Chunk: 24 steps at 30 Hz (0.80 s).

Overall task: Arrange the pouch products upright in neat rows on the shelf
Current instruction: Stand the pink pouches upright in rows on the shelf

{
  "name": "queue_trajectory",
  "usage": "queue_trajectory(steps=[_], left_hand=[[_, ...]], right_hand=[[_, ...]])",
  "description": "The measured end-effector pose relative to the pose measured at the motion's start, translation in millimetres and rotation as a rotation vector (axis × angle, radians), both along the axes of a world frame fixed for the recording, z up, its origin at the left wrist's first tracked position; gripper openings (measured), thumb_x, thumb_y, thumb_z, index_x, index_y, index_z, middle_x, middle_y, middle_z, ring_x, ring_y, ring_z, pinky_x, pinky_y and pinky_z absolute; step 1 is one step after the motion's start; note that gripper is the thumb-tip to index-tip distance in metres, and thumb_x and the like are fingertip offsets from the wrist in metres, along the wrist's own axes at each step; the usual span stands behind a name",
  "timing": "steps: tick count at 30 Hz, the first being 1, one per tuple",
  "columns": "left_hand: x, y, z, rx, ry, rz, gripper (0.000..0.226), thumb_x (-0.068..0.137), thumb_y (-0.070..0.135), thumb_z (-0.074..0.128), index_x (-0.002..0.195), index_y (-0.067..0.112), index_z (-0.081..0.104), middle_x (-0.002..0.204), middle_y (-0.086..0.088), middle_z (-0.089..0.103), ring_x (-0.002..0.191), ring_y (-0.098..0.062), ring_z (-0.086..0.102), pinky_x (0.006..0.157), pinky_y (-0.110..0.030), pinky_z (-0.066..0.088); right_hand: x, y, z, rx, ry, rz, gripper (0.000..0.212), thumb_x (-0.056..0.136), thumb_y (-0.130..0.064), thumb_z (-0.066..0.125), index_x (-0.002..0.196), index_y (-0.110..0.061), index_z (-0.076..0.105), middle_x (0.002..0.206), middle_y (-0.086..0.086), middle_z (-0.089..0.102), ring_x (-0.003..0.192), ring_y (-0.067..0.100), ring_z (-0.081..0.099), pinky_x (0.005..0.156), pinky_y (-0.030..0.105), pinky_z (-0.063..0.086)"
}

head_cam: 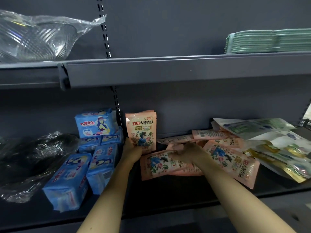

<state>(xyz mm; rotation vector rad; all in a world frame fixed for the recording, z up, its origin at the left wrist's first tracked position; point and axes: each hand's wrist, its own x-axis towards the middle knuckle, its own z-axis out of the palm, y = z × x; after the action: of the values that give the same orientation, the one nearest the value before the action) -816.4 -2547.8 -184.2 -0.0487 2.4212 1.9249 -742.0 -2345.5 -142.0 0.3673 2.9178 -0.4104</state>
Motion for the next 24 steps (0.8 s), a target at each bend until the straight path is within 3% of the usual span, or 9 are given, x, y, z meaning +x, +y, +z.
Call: queue_trajectory(steps=[3, 7, 9, 11, 13, 15, 18, 21, 24], left_hand=[[0, 0, 0, -0.004, 0.005, 0.008, 0.076, 0.051, 0.022, 0.068, 0.124, 0.018, 0.048, 0.117, 0.001, 0.063, 0.104, -0.016, 0.061, 0.089, -0.038, 0.053], [-5, -2, -3, -0.045, -0.022, -0.009, 0.073, 0.06, 0.021, 0.064, 0.129, 0.023, 0.041, 0.121, 0.003, 0.06, 0.108, -0.016, 0.058, 0.093, -0.04, 0.051], [-12, -4, -10, -0.033, -0.055, -0.005, 0.073, 0.059, 0.023, 0.066, 0.128, 0.02, 0.043, 0.12, 0.002, 0.06, 0.106, -0.017, 0.059, 0.092, -0.039, 0.051], [2, -1, 1, -0.038, -0.107, -0.007, 0.072, 0.059, 0.026, 0.071, 0.126, 0.019, 0.048, 0.119, 0.0, 0.063, 0.102, -0.017, 0.062, 0.09, -0.038, 0.053], [24, 5, 20, -0.012, -0.117, -0.007, 0.051, 0.07, 0.021, 0.069, 0.119, 0.016, 0.057, 0.113, -0.004, 0.066, 0.098, -0.017, 0.063, 0.09, -0.035, 0.052], [43, 10, 40, 0.035, -0.124, 0.033, 0.031, 0.084, 0.016, 0.058, 0.114, 0.01, 0.061, 0.108, -0.006, 0.065, 0.093, -0.018, 0.06, 0.084, -0.03, 0.048], [65, 10, 64, -0.068, 0.001, 0.044, 0.03, 0.091, 0.036, 0.049, 0.111, 0.017, 0.062, 0.108, -0.004, 0.062, 0.094, -0.017, 0.056, 0.082, -0.028, 0.044], [85, 7, 88, -0.071, 0.109, -0.2, 0.047, 0.077, 0.059, 0.058, 0.115, 0.031, 0.06, 0.115, 0.013, 0.062, 0.104, -0.008, 0.058, 0.091, -0.032, 0.048], [92, 5, 98, -0.194, 0.085, -0.464, 0.036, 0.076, 0.035, 0.071, 0.111, 0.029, 0.062, 0.108, 0.011, 0.068, 0.096, -0.001, 0.064, 0.078, -0.016, 0.052]], right_hand=[[3, 5, 6, -0.238, -0.079, -0.039, 0.079, 0.074, -0.059, 0.066, 0.133, -0.011, 0.047, 0.129, 0.011, 0.058, 0.11, 0.026, 0.06, 0.095, 0.036, 0.05], [6, 11, 16, -0.586, -0.037, -0.067, 0.074, 0.082, -0.023, 0.071, 0.143, -0.008, 0.032, 0.143, 0.009, 0.043, 0.127, 0.028, 0.047, 0.097, 0.032, 0.045], [6, 12, 19, -0.68, 0.006, -0.051, 0.063, 0.084, -0.014, 0.067, 0.14, -0.009, 0.038, 0.139, 0.009, 0.047, 0.126, 0.029, 0.048, 0.095, 0.03, 0.043], [6, 13, 23, -0.726, 0.052, -0.032, 0.042, 0.085, -0.009, 0.065, 0.125, -0.008, 0.053, 0.119, 0.009, 0.062, 0.106, 0.025, 0.061, 0.091, 0.032, 0.048], [5, 15, 29, -0.803, 0.11, -0.004, 0.03, 0.084, -0.007, 0.065, 0.113, -0.008, 0.063, 0.097, 0.007, 0.07, 0.088, 0.022, 0.068, 0.083, 0.036, 0.054], [4, 18, 38, -0.889, 0.178, 0.057, 0.027, 0.081, -0.007, 0.067, 0.108, -0.01, 0.066, 0.093, 0.007, 0.073, 0.087, 0.024, 0.07, 0.083, 0.038, 0.056], [3, 19, 55, -0.911, 0.233, 0.209, 0.018, 0.081, -0.013, 0.07, 0.099, -0.013, 0.071, 0.09, 0.005, 0.075, 0.083, 0.021, 0.072, 0.078, 0.034, 0.056], [3, 13, 73, -0.866, 0.205, 0.363, 0.011, 0.082, -0.011, 0.07, 0.092, -0.008, 0.07, 0.081, 0.002, 0.075, 0.072, 0.015, 0.071, 0.067, 0.028, 0.056], [5, 4, 86, -0.881, 0.166, 0.469, 0.006, 0.082, -0.006, 0.068, 0.087, -0.009, 0.068, 0.071, -0.002, 0.074, 0.063, 0.009, 0.069, 0.057, 0.022, 0.055]])
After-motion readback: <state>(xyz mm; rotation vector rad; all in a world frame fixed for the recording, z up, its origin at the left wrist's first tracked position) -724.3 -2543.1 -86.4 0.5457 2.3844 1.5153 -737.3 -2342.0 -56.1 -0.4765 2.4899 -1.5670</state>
